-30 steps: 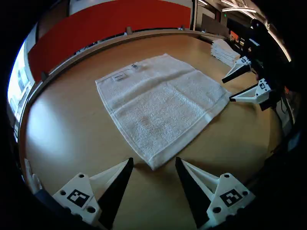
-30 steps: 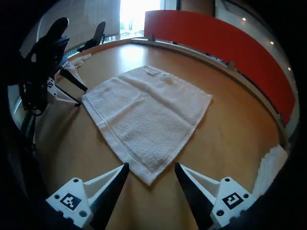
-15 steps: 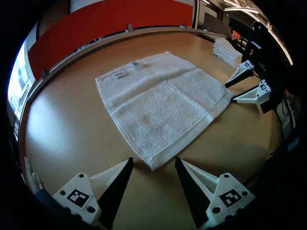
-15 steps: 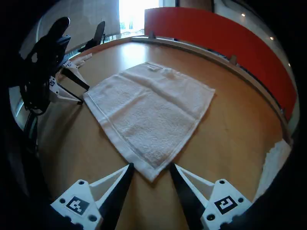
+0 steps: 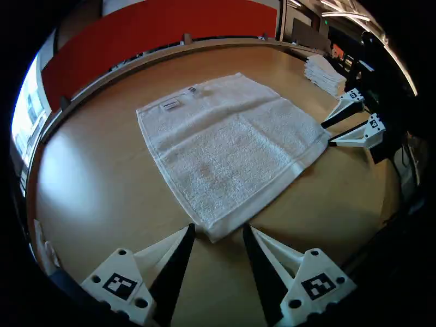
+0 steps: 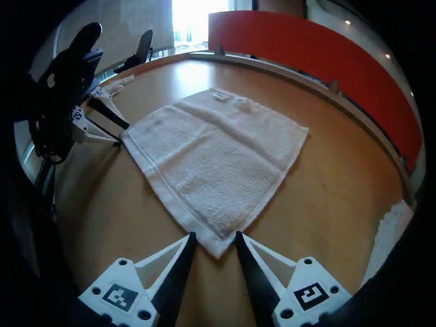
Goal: Fold towel
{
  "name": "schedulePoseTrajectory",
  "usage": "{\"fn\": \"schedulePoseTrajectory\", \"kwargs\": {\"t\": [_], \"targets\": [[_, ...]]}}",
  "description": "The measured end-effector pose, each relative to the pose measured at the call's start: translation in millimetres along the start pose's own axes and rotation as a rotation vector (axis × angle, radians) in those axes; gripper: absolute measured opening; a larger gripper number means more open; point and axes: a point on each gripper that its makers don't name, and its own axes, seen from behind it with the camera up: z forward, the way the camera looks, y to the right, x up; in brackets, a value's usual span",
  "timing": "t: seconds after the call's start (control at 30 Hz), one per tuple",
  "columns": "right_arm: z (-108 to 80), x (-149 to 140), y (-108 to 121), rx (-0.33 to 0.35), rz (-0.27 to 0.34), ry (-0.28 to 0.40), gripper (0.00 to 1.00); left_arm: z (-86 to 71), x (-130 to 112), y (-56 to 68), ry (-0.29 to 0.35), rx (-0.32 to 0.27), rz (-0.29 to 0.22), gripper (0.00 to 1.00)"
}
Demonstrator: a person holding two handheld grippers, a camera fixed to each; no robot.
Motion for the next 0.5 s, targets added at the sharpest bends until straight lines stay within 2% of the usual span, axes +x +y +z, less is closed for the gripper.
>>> {"fn": "schedulePoseTrajectory", "kwargs": {"t": [0.1,0.17,0.23,0.3,0.37,0.5], "targets": [[-0.3,-0.2,0.0,0.000,0.003,0.001,0.53,0.4,0.1,0.5,-0.001,0.000,-0.002,0.61],[-0.8,-0.4,0.3,-0.001,0.006,0.000,0.47,0.7,-0.1,0.7,-0.002,0.000,-0.002,0.52],[-1.3,-0.5,1.5,-0.004,0.011,-0.001,0.40,0.8,-0.2,1.3,-0.004,0.001,-0.004,0.51],[-1.7,-0.6,2.5,-0.007,0.016,-0.002,0.34,0.9,-0.2,1.0,-0.006,0.004,-0.007,0.44],[-1.9,-0.7,3.2,-0.008,0.022,-0.003,0.29,0.9,0.4,-0.6,-0.007,0.011,-0.011,0.27],[-1.8,-0.3,1.1,0.000,0.028,-0.003,0.21,1.2,0.7,0.3,-0.005,0.012,-0.021,0.20]]}}
